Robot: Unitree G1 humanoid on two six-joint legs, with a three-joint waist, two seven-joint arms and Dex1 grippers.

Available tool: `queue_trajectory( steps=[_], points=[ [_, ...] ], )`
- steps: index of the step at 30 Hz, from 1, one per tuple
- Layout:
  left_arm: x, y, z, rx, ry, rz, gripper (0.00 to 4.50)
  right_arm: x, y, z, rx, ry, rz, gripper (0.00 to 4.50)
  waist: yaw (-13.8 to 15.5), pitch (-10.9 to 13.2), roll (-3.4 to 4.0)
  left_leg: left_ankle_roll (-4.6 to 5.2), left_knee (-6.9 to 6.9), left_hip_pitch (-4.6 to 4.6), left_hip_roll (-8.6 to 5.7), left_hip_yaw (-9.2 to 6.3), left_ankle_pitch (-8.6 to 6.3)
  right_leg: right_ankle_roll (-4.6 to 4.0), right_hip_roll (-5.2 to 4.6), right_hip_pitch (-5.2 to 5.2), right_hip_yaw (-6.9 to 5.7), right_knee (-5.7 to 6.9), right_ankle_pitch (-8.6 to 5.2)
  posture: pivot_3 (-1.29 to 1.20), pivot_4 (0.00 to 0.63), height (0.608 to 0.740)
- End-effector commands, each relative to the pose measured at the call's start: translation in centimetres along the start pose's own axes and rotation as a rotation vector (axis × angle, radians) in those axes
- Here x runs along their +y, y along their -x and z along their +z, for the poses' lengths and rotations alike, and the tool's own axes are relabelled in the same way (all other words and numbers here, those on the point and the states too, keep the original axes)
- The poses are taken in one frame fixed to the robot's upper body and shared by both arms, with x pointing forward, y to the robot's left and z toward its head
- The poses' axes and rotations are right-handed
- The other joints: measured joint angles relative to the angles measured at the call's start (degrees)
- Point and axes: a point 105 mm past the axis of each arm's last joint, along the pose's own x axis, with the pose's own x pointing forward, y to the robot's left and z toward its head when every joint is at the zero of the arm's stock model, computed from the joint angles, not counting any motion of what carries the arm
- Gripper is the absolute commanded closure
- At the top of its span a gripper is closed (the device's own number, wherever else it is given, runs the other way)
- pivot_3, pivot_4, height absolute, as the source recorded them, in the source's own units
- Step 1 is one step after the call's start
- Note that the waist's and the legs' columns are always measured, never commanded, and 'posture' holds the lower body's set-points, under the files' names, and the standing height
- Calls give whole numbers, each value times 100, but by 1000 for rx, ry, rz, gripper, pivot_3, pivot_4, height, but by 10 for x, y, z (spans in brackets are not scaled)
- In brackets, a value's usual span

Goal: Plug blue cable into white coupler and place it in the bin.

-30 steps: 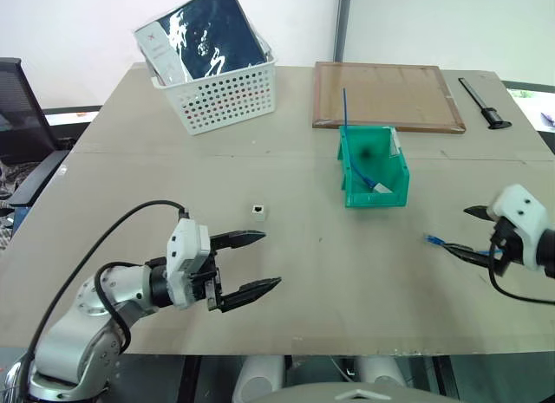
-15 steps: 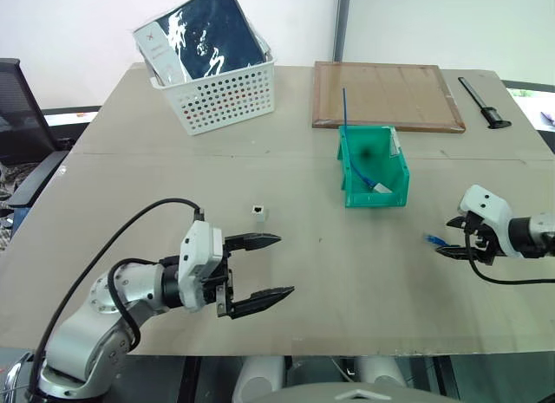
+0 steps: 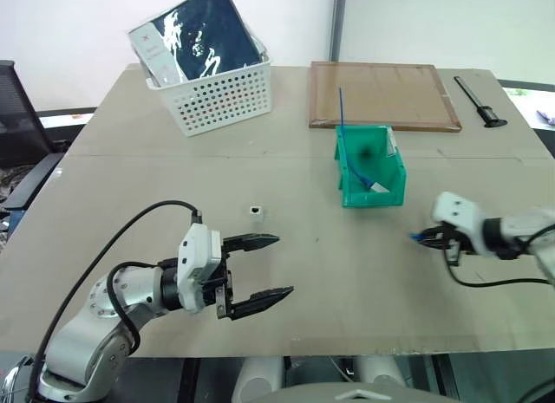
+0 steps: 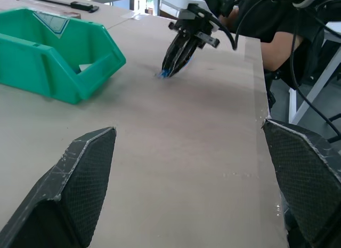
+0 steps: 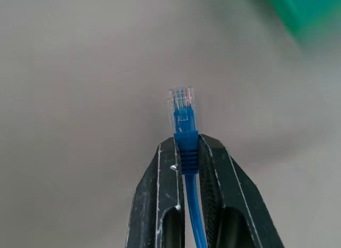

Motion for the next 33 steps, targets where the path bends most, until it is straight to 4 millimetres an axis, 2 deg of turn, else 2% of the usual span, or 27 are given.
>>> queue_trajectory(
  steps=[1, 3, 10, 13, 15, 17, 20, 21, 24, 26, 29, 33],
  points=[
    [1, 1, 2, 2, -38, 11, 0, 12, -20, 32, -40, 137, 63, 4475, 9, 0, 0, 0, 0, 3, 0, 1, 0, -2, 1, 0, 0, 2, -1, 0, 150, 738],
    [2, 1, 2, 3, -40, 11, 0, 11, -32, 42, -47, 193, 70, 4475, 22, 0, 0, 0, 2, 3, -1, 2, 0, -11, 2, 0, 1, 2, -6, 0, 150, 738],
    [7, 0, -5, 50, -75, 41, 0, -1, -51, 46, -1, 299, 116, 4475, 44, 0, -2, 0, 5, -3, -9, 4, 0, -12, -18, 1, 0, 0, -4, 0, 150, 738],
    [9, -4, -6, 48, -86, 50, 0, 2, -50, 46, -28, 313, 157, 3418, 43, 0, -2, 0, 2, -3, -13, 1, 0, -2, -17, 1, -4, -2, 1, 0, 150, 738],
    [11, -8, -9, 54, -87, 47, 0, 0, -45, 47, -60, 307, 137, 2444, 51, 0, -2, 0, 1, -3, -12, -2, 0, 0, -17, 1, -7, -2, 3, 0, 150, 738],
    [12, -14, -11, 60, -71, 30, 0, -2, -35, 55, -137, 273, 91, 1620, 60, 0, -2, 0, 1, -3, -12, -6, 0, 2, -17, 2, -10, -2, 4, 0, 150, 738],
    [21, -25, -19, 109, -51, 47, 0, 8, -11, 67, -305, 232, 39, 189, 85, 1, -1, 0, 1, -6, -15, -22, 0, 4, -19, 3, -11, -2, 5, 0, 150, 738],
    [25, -29, -22, 131, -60, 55, 0, 12, -4, 67, -347, 202, 19, 15, 108, 1, -1, 0, 2, -6, -15, -31, 0, 5, -19, 3, -10, -1, 6, 0, 150, 738],
    [33, -41, -27, 161, -95, 19, 0, 30, 14, 57, -445, 114, -34, 15, 157, 0, -1, 0, 2, -6, -20, -43, 0, 7, -17, 6, -15, 1, 6, 0, 150, 738],
    [42, -51, -30, 169, -89, 11, 0, 37, 29, 49, -519, 48, -135, 15, 199, -2, -3, 0, 3, -4, -24, -39, 0, 7, -16, 15, -26, 0, 5, 0, 150, 738],
    [50, -67, -33, 181, -128, -24, 0, 54, 44, 27, -503, -18, -169, 15, 180, -2, 0, 0, 5, -7, -27, -36, 0, 8, -17, 18, -33, 1, 5, 0, 150, 738],
    [56, -91, -33, 169, -139, -56, 0, 55, 60, 10, -481, -98, -295, 15, 112, -7, -6, 0, 12, 3, -21, -31, 1, 8, -13, 20, -22, 3, 6, 0, 150, 738]
  ],
)
